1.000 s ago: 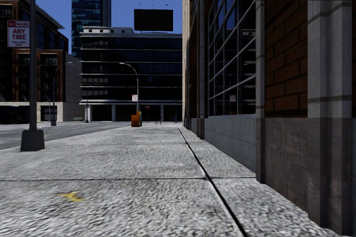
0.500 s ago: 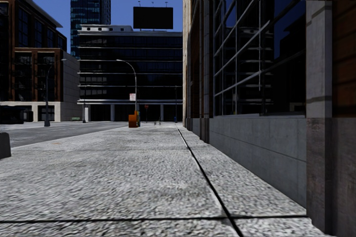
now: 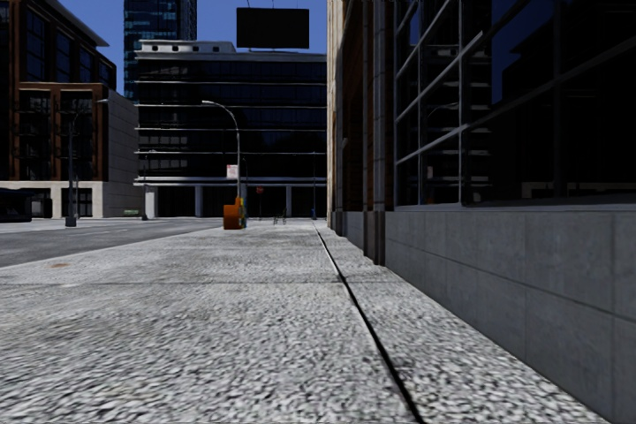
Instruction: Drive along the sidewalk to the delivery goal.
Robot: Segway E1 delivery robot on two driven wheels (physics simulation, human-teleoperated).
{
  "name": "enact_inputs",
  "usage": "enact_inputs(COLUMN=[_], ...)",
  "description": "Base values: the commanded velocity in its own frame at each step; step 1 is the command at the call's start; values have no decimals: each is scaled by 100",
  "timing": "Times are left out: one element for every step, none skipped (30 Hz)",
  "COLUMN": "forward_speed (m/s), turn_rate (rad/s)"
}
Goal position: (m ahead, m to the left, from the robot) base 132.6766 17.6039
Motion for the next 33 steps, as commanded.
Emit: enact_inputs(forward_speed=[200, 200, 200, 200, 200, 200, 200, 200, 200, 200, 200, 200, 200, 200, 200, 200, 200, 200, 200, 200, 200, 200, 200, 200, 200, 200, 200, 200, 200, 200, 200, 200, 200], turn_rate=[0, 0, 0, 0, 0, 0, 0, 0, 0, 0, 0, 0, 0, 0, 0, 0, 0, 0, 0, 0, 0, 0, 0, 0, 0, 0, 0, 0, 0, 0, 0, 0, 0])
